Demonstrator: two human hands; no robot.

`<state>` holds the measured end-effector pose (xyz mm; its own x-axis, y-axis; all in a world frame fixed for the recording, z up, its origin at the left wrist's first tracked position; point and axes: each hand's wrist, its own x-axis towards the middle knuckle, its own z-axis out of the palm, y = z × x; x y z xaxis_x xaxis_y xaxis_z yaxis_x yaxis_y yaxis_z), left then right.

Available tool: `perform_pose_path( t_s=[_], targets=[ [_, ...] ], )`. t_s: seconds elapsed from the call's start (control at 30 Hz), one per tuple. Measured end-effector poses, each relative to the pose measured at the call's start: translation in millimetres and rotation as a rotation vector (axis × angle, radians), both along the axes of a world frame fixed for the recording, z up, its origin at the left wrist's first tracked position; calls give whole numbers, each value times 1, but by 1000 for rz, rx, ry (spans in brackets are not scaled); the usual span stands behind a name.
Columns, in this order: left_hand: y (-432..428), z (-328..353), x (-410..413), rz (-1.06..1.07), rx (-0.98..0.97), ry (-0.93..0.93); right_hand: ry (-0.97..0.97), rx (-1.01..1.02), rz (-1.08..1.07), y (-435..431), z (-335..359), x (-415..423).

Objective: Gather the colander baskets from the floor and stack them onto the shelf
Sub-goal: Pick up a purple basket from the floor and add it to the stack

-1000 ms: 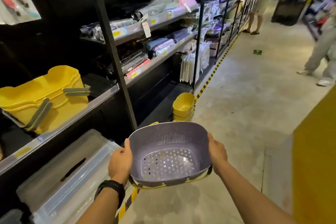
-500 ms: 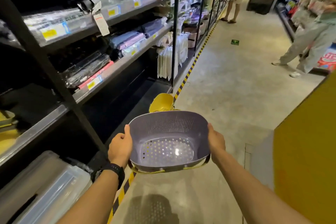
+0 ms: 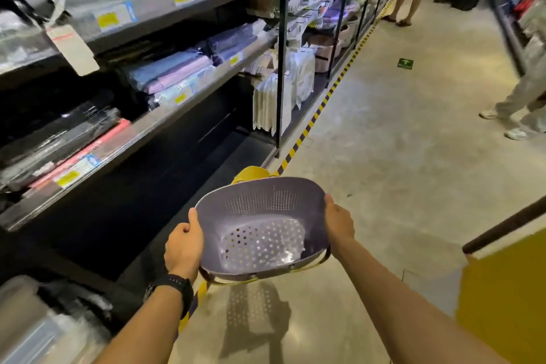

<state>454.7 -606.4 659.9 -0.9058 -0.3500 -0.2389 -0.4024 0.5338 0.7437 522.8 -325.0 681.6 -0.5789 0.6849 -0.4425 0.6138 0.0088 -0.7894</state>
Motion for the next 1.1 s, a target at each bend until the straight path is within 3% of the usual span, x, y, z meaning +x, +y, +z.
perform_pose_path(
  t_s=[0.37, 0.67, 1.1],
  targets=[
    [50, -27, -138, 129, 89, -34, 33, 56, 116, 47, -3, -174],
    [71, -37, -228, 252, 114, -51, 11, -23, 230, 74, -13, -300],
    [135, -96, -302, 657, 153, -92, -151, -116, 564, 115, -95, -491]
  ],
)
